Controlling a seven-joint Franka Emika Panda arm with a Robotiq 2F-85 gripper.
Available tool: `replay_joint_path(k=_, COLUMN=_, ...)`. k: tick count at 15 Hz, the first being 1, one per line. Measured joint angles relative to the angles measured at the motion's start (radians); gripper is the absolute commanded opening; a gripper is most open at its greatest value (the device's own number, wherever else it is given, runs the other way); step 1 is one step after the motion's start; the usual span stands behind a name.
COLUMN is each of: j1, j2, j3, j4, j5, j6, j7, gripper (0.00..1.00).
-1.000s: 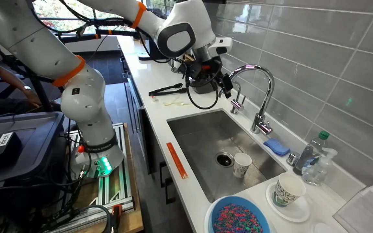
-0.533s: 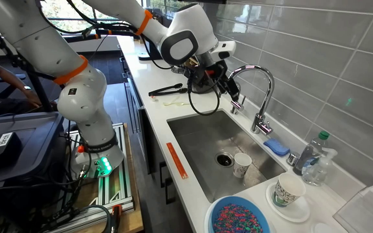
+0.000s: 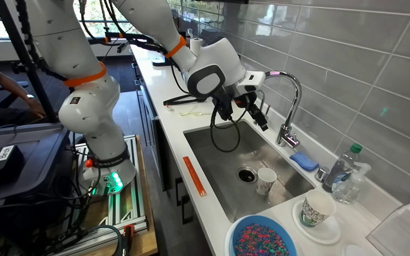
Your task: Open the faucet on the right then push it to the right side of the sink.
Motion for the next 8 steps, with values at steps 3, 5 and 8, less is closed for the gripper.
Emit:
replay_joint_path(k=3, j1=0.0, j2=-0.013, j3=0.0, j4=0.001, j5=0.0, j6=0.0, j7=0.0, gripper=1.0)
replay_joint_path(k=5, j1=0.0, j2=-0.015, j3=0.0, j4=0.001, j5=0.0, j6=0.0, j7=0.0, gripper=1.0)
replay_joint_path(k=8, j1=0.024, j2=-0.004, j3=-0.009, j4=0.008, j5=0.01, j6=0.0, j7=-0.022, gripper=1.0)
